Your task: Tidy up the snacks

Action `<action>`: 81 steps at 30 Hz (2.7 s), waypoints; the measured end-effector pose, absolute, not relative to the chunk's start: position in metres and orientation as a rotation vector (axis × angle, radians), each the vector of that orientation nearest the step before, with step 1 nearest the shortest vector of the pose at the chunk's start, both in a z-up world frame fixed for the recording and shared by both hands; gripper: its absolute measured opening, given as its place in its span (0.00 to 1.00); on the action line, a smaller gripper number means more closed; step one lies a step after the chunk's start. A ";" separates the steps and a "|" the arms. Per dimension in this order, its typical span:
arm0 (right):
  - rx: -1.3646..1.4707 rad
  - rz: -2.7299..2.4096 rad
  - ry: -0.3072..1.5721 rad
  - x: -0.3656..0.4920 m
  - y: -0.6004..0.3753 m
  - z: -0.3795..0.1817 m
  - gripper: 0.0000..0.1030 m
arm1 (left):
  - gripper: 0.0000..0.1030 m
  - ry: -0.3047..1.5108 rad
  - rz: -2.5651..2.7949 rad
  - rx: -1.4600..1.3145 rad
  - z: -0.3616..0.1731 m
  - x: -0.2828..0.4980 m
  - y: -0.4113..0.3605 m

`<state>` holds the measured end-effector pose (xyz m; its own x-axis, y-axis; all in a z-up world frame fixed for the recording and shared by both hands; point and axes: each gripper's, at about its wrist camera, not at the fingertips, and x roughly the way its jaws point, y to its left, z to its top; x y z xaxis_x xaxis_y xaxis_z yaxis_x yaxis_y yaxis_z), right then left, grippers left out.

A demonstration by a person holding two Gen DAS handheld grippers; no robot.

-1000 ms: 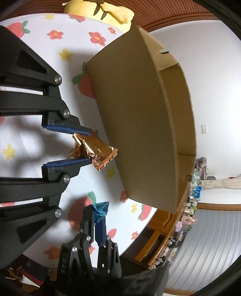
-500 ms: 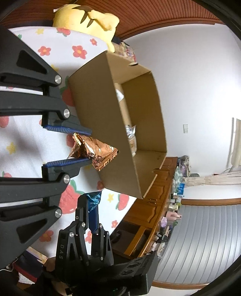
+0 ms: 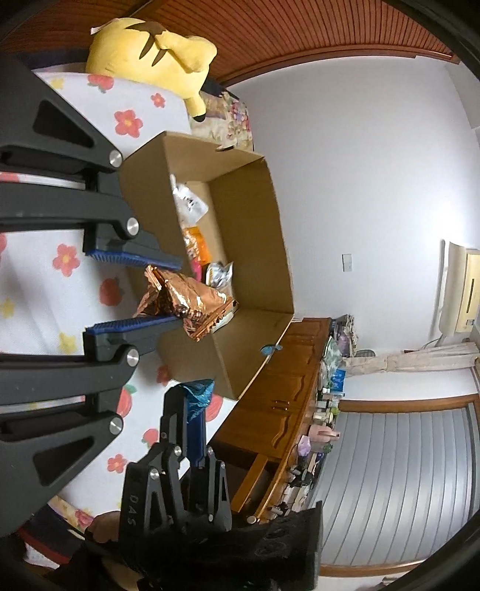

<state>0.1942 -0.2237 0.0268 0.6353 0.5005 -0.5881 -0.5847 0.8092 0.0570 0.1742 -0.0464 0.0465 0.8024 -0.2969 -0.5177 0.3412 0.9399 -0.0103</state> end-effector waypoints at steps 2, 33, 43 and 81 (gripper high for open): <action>-0.142 0.627 0.614 0.200 -0.221 0.033 0.21 | 0.22 0.536 -0.333 0.082 0.049 0.181 -0.044; -0.137 0.595 0.654 0.313 -0.196 0.021 0.21 | 0.24 0.603 -0.224 0.061 0.023 0.297 -0.017; -0.142 0.572 0.669 0.322 -0.189 0.016 0.21 | 0.26 0.600 -0.219 0.050 0.022 0.301 -0.013; -0.061 0.464 0.452 0.207 -0.230 0.075 0.54 | 0.74 0.350 -0.139 0.067 0.081 0.173 -0.023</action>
